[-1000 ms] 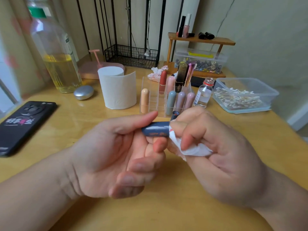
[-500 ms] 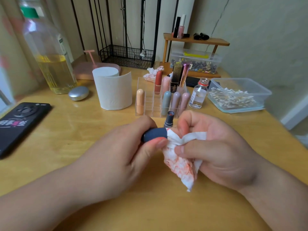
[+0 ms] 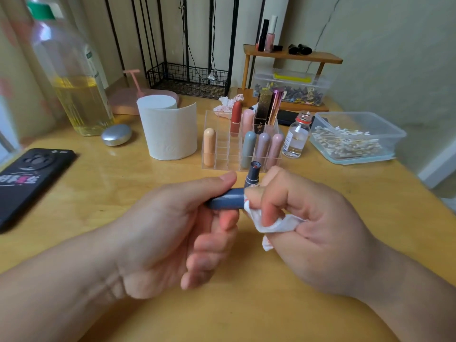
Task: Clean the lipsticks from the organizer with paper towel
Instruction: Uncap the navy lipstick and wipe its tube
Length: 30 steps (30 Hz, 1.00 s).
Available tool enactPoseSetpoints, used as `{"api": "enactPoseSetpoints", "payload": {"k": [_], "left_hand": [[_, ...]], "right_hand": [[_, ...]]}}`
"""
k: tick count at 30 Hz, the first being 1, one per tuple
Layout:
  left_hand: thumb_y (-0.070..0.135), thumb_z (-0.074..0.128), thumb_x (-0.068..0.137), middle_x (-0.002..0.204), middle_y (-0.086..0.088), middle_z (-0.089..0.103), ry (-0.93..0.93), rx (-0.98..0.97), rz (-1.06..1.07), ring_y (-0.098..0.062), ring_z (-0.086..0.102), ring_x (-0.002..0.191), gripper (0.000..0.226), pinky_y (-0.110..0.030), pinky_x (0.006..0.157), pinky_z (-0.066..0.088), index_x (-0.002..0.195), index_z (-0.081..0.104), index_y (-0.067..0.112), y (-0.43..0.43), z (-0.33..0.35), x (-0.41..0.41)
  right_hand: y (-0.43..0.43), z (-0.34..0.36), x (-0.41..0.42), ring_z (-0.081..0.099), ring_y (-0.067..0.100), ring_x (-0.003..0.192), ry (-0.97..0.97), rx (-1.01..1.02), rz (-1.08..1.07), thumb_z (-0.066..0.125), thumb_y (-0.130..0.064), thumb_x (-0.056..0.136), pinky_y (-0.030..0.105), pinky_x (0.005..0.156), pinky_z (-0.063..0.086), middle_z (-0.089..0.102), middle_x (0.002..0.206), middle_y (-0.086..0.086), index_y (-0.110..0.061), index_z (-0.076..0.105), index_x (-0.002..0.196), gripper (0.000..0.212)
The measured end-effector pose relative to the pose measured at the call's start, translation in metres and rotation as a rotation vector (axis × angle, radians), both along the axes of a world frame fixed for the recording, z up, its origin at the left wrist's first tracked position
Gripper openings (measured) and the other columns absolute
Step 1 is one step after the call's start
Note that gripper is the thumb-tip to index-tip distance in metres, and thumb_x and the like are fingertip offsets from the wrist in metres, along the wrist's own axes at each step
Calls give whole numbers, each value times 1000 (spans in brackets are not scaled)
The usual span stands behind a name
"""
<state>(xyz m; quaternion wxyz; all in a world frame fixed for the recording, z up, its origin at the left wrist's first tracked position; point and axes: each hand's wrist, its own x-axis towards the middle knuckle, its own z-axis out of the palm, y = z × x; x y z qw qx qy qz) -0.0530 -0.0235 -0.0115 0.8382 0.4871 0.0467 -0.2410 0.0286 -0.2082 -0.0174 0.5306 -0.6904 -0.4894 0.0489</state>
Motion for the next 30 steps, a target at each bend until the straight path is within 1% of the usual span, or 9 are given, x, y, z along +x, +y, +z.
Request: {"api": "enactPoseSetpoints", "payload": {"k": [4,9,14,16,18,22,25,27,30], "left_hand": [[48,57,85,59,0,26,-179,223,206,-14,24,42,39,-17,33,31,70,50,13,-11,-4,0],[59,39,95,61,14,47,-844,1250,336,-6,43,54,34,-15,51,34,81,48,29,0,-15,-2],[58,31,98,69,21,41,-1061,1605,268,-8,38,63,32,-21,51,34,95,46,30,7,-11,-1],[57,37,97,69,17,44,-1034,1462,314,-7,41,62,30,-25,53,38,91,49,30,3,-14,-2],[59,50,90,62,7,44,-759,1002,300,-15,46,54,39,-33,49,45,80,53,21,-2,-13,-1],[59,56,86,54,-6,32,-111,260,-60,-21,38,40,52,-23,35,42,69,50,10,2,-8,4],[52,56,93,56,-2,34,101,-120,-281,-13,42,42,41,-20,34,35,79,47,14,13,-4,5],[48,56,95,57,-1,35,101,-208,-269,-12,41,43,37,-20,34,34,82,48,14,13,-3,4],[46,61,89,60,-1,29,-17,3,-59,-11,29,43,36,-16,31,34,79,53,12,0,0,0]], "right_hand": [[1,3,-3,46,37,56,299,-20,-1,55,8,87,40,49,46,52,65,12,-14,50,75,26],[2,11,2,49,29,62,678,-30,99,59,4,79,34,52,43,55,69,17,-21,57,69,27],[0,16,7,53,20,64,1020,45,194,55,11,74,26,54,46,53,68,9,-12,54,71,23],[-2,18,5,52,20,62,956,41,186,56,9,74,27,52,44,52,67,12,-13,54,71,22],[-3,17,1,50,26,59,738,-15,138,58,5,76,32,50,41,52,67,19,-18,54,69,24],[-5,5,-6,51,23,54,189,-30,95,60,-1,88,36,48,44,56,68,-8,-16,51,73,23],[-6,5,-2,50,25,67,-176,-56,91,53,10,87,31,59,44,51,79,-2,-5,52,73,21],[-6,7,-1,49,28,68,-209,-62,81,51,13,85,32,59,42,49,78,3,-4,51,73,21],[-7,9,-5,46,28,61,51,-53,80,53,-5,87,38,48,47,51,71,2,-12,50,76,13]]}}
